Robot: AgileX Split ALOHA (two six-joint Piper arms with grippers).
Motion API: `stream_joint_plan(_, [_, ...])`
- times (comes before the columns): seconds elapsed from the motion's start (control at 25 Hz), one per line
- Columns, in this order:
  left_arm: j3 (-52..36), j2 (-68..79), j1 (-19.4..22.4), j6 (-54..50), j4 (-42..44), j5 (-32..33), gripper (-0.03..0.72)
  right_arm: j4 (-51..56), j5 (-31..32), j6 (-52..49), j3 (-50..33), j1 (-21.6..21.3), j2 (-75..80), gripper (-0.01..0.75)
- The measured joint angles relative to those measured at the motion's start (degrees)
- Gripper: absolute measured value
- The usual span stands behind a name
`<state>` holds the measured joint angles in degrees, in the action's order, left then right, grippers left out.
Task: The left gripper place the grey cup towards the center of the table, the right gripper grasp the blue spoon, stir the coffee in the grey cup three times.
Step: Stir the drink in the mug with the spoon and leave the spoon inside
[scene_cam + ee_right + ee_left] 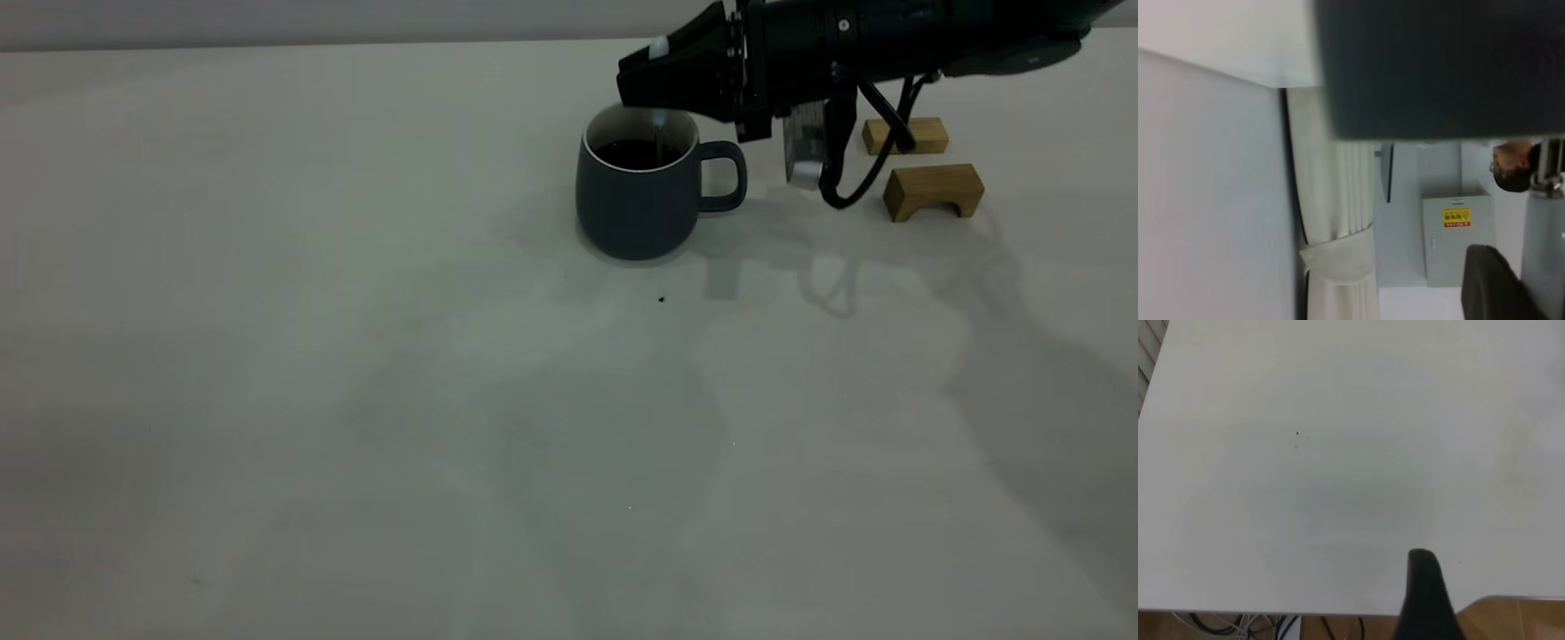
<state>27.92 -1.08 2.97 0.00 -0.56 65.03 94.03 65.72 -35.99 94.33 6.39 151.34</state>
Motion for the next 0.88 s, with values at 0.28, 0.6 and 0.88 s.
stream_joint_plan(0.28, [0.00,0.00,0.00,0.00,0.00,0.00,0.585,5.37,-0.01,-0.61,-0.59,3.10,-0.19,0.109])
stream_joint_plan(0.6, [0.00,0.00,0.00,0.00,0.00,0.00,0.585,7.12,-7.18,-0.29,0.08,4.96,-0.37,0.108])
stream_joint_plan(0.88, [0.00,0.00,0.00,0.00,0.00,0.00,0.585,7.80,-8.80,2.20,0.39,1.77,-0.68,0.108])
